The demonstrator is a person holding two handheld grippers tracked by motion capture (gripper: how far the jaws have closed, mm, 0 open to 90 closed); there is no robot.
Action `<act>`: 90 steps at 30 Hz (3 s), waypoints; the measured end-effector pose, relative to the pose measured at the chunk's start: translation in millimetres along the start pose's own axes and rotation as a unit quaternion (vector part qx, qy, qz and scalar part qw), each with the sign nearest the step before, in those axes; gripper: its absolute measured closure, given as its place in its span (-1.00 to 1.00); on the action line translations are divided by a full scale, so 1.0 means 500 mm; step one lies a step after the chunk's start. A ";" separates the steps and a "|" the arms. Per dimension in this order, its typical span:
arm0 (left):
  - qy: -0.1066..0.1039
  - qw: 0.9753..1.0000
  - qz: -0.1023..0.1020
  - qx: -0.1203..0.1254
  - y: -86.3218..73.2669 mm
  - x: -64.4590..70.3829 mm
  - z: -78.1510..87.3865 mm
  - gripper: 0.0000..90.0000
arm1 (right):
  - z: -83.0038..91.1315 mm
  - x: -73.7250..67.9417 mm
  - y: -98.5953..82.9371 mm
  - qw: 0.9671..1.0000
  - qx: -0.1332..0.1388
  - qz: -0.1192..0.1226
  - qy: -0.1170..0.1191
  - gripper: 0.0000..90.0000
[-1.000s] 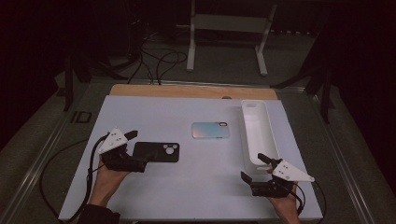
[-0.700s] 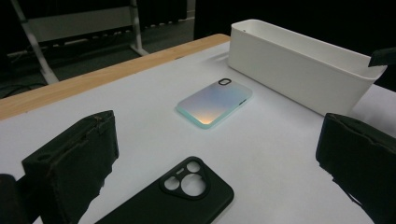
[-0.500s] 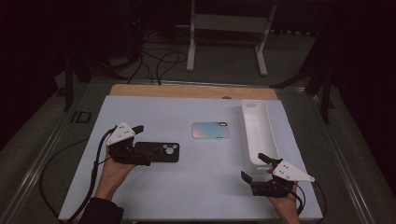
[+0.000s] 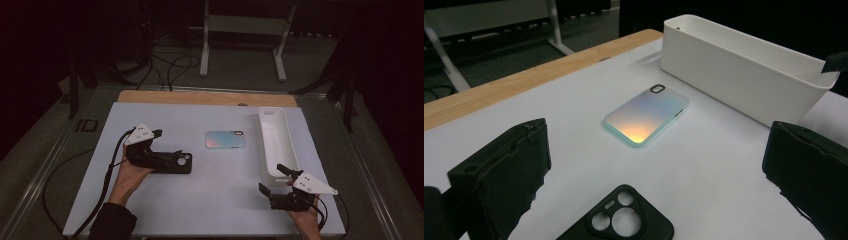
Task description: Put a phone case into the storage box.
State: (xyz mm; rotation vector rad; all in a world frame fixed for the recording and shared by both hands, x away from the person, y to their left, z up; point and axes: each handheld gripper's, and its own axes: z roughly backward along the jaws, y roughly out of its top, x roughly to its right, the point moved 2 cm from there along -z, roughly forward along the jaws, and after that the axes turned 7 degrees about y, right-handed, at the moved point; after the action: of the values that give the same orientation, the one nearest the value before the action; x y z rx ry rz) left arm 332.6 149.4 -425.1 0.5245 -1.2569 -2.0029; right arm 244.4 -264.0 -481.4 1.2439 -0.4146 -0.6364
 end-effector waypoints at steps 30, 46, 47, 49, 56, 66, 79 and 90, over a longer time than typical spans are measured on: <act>-0.006 0.999 -0.029 -0.034 0.037 0.003 -0.135 -1.00 | 0.001 0.002 0.000 1.000 0.002 0.000 -0.002 -0.81; -0.008 0.999 -0.032 -0.041 0.061 0.015 -0.196 -1.00 | 0.002 0.003 0.002 1.000 0.004 -0.001 -0.001 -0.81; -0.007 0.998 -0.037 -0.044 0.062 0.017 -0.201 -1.00 | 0.002 0.004 0.002 1.000 0.004 0.000 -0.001 -0.81; -0.008 0.998 -0.036 -0.046 0.064 0.020 -0.210 -1.00 | 0.003 0.004 0.003 1.000 0.006 -0.001 -0.001 -0.81; -0.014 0.998 -0.040 -0.053 0.072 0.028 -0.239 -1.00 | 0.006 0.007 0.005 1.000 0.012 -0.004 -0.001 -0.81; -0.015 0.997 -0.043 -0.065 0.085 0.029 -0.282 -1.00 | 0.009 0.013 0.006 1.000 0.020 -0.013 -0.005 -0.81; -0.017 0.996 -0.042 -0.081 0.088 0.030 -0.336 -1.00 | 0.012 0.020 0.005 0.999 0.027 -0.020 -0.006 -0.81; -0.006 0.993 -0.042 -0.111 0.066 0.017 -0.386 -1.00 | 0.017 0.028 0.004 0.999 0.033 -0.029 -0.012 -0.81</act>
State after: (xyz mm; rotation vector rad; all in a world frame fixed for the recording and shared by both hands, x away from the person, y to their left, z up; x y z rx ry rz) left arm 464.8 16.3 -481.3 0.4649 -1.0158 -2.1862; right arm 250.5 -279.0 -477.6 1.3155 -0.4224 -0.6929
